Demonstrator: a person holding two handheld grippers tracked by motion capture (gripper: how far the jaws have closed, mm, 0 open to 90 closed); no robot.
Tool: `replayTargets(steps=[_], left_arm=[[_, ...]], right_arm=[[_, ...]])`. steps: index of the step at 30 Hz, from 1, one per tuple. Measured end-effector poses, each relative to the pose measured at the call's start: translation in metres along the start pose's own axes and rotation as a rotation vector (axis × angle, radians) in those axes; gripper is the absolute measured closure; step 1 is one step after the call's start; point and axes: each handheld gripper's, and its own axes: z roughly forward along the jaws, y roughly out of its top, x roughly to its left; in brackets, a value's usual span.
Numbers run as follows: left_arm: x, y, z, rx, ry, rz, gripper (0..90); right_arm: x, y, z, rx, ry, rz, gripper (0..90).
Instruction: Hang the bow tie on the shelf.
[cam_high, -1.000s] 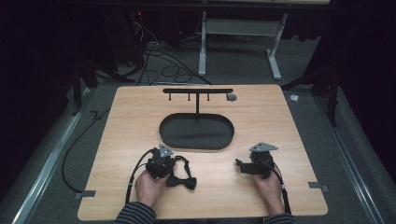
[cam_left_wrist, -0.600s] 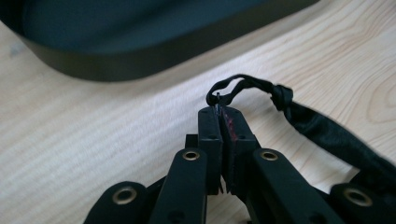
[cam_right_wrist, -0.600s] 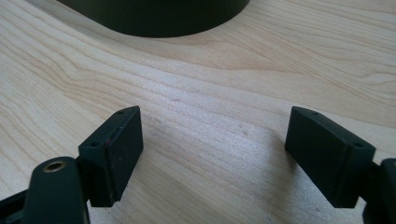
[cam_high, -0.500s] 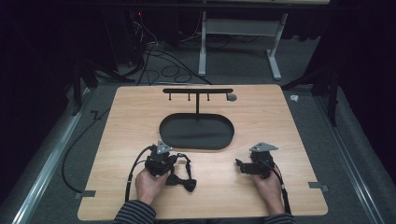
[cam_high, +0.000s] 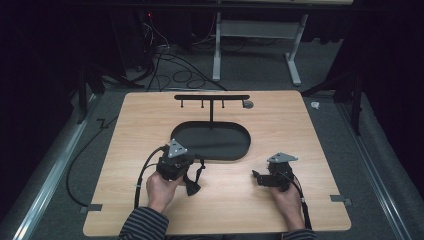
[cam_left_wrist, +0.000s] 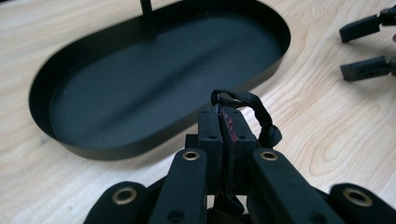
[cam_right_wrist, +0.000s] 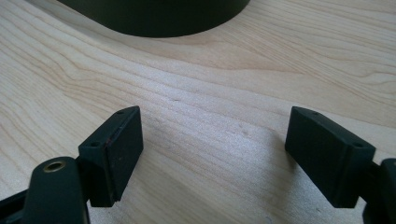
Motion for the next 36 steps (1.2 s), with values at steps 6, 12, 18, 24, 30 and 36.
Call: replayTargets(steps=[6,12,18,24,30,36], left_arm=[[0.004,0.013,-0.005,-0.028,0.002,0.007,87.2],[0.004,0.022,-0.006,-0.041,0.002,0.019,87.2],[0.005,0.025,-0.003,-0.037,-0.011,0.013,87.2],[0.008,0.03,-0.004,-0.054,-0.021,0.002,87.2],[0.009,0.04,-0.004,-0.063,-0.029,0.009,87.2],[0.013,0.053,-0.003,-0.075,-0.036,0.007,87.2]], right_arm=[[0.0,0.0,0.0,0.0,-0.001,0.001,20.5],[0.0,0.0,0.0,0.0,0.0,0.0,20.5],[0.0,0.0,0.0,0.0,0.0,0.0,20.5],[0.0,0.0,0.0,0.0,0.0,-0.001,20.4],[0.0,0.0,0.0,0.0,0.0,-0.002,20.5],[0.0,0.0,0.0,0.0,0.001,-0.002,20.5]])
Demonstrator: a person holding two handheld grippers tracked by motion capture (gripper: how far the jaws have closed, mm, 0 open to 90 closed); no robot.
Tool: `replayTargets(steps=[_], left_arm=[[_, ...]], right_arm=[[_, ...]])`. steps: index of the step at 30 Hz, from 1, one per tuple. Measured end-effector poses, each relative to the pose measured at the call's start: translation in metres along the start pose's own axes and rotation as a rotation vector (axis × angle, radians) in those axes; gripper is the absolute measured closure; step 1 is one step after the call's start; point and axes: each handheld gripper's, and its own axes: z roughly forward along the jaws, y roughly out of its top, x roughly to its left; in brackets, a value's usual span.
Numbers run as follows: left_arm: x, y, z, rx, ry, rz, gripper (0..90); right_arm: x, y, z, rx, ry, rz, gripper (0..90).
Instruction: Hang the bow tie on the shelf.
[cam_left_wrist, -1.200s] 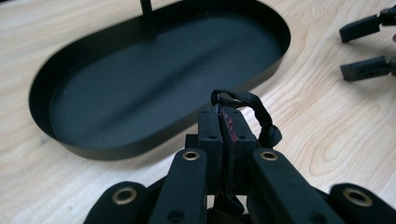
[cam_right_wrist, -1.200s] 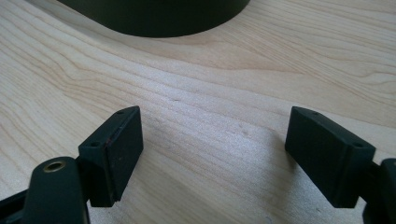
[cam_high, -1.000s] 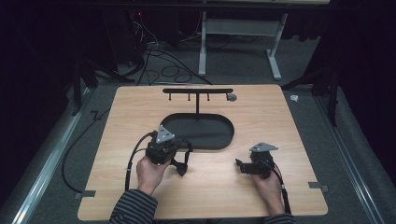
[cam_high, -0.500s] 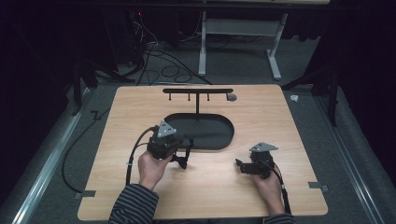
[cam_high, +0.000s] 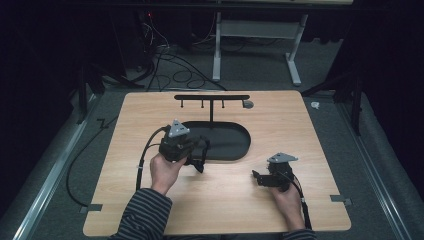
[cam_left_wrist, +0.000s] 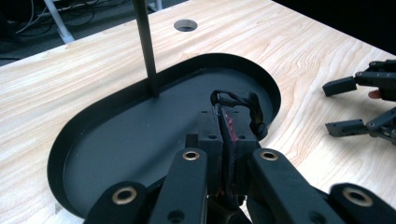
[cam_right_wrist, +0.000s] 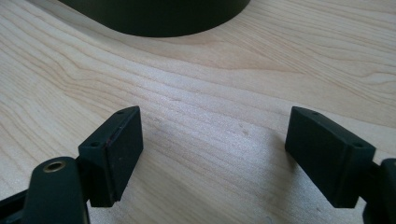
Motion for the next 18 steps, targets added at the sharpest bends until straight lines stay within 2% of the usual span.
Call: replayTargets(steps=[9,14,18], left_arm=[[0.006,0.013,0.001,-0.037,0.009,-0.01,87.2],[0.011,0.021,0.004,-0.038,0.019,-0.009,87.3],[0.017,0.026,0.005,-0.054,0.021,-0.03,87.3]], right_arm=[[0.0,0.0,0.0,0.0,0.0,0.001,20.4],[0.0,0.0,0.0,0.001,0.0,0.001,20.4],[0.0,0.0,0.0,0.0,0.0,0.001,20.4]])
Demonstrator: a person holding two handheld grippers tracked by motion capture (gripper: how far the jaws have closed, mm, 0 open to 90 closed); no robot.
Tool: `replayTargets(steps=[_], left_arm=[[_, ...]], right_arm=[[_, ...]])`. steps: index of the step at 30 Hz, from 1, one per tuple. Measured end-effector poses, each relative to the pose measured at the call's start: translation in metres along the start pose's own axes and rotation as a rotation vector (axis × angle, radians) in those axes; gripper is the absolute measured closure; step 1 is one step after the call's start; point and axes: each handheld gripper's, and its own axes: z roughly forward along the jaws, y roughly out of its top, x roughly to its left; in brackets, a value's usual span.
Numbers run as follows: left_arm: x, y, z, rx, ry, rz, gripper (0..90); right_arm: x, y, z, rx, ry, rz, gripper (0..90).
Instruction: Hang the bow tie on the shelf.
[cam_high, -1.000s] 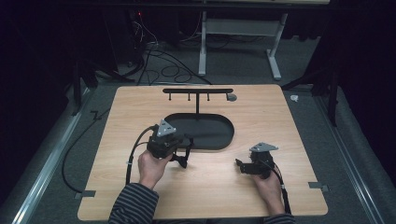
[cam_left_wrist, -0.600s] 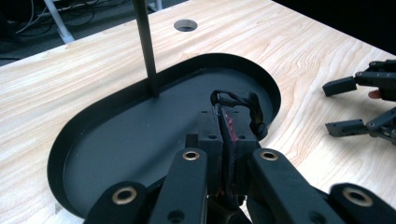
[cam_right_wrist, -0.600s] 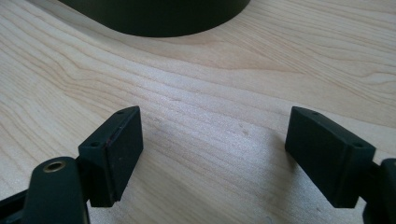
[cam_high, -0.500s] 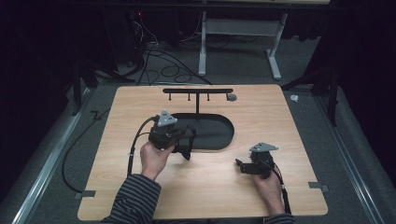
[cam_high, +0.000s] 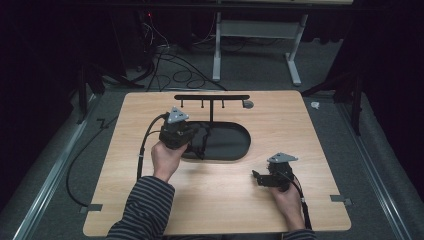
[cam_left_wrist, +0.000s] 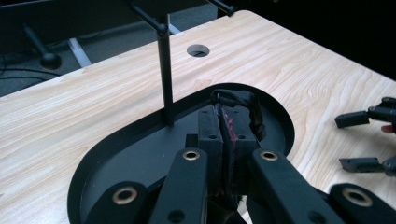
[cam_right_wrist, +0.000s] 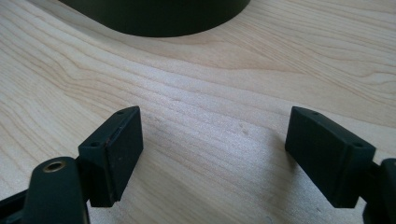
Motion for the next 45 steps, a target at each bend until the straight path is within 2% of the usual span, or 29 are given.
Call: replayTargets(steps=[3,8,20,28,32,39,45], left_arm=[[0.004,0.003,0.002,-0.005,-0.003,-0.017,87.3],[0.008,0.008,0.004,-0.014,0.0,-0.022,87.3],[0.011,0.028,0.011,-0.006,0.043,0.022,87.2],[0.019,0.036,0.017,-0.016,0.05,-0.007,87.1],[0.02,0.042,0.019,-0.029,0.064,-0.009,87.0],[0.025,0.049,0.03,-0.017,0.101,-0.007,87.0],[0.029,0.049,0.038,-0.003,0.134,-0.014,87.0]], right_arm=[[0.0,0.0,0.0,0.0,0.0,0.0,20.4],[0.0,0.0,0.0,0.0,0.0,0.0,20.4],[0.0,0.0,0.0,0.0,0.0,0.0,20.4],[0.0,0.0,0.0,0.0,0.0,0.0,20.4],[0.0,0.0,0.0,0.0,0.0,0.0,20.4],[0.0,0.0,0.0,0.0,0.0,0.0,20.4],[0.0,0.0,0.0,0.0,0.0,0.0,20.4]])
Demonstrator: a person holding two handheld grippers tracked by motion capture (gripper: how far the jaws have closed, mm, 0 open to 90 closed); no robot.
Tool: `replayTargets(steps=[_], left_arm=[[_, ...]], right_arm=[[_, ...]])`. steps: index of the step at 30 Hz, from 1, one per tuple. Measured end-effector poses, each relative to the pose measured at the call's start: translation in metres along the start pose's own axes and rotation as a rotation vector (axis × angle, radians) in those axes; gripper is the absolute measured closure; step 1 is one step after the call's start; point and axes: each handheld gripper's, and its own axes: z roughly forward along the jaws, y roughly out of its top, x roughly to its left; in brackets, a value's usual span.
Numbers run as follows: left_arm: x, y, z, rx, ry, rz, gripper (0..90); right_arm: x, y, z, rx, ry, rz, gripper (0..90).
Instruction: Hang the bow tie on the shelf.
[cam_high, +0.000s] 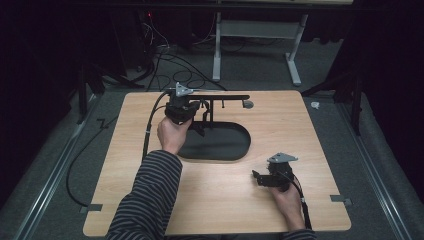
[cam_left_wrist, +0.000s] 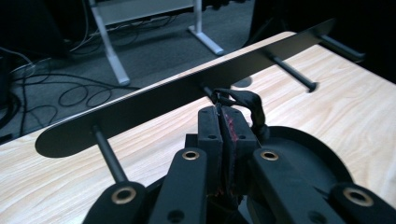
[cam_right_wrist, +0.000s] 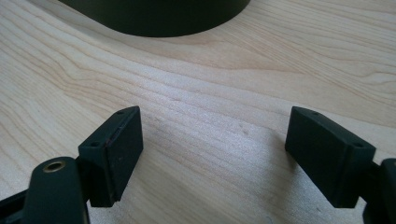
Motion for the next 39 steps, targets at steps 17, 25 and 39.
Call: replayTargets(steps=[17,25,39], left_arm=[[0.005,-0.002,0.009,0.02,0.058,-0.019,84.5],[0.005,-0.005,-0.001,0.008,0.042,-0.01,78.8],[0.003,-0.009,-0.025,-0.029,-0.017,-0.018,69.2]], right_arm=[[0.0,0.0,0.0,0.0,0.001,-0.001,20.3],[0.0,0.0,0.0,0.0,0.001,-0.001,20.3],[0.0,0.0,0.0,0.0,0.001,-0.001,20.3]])
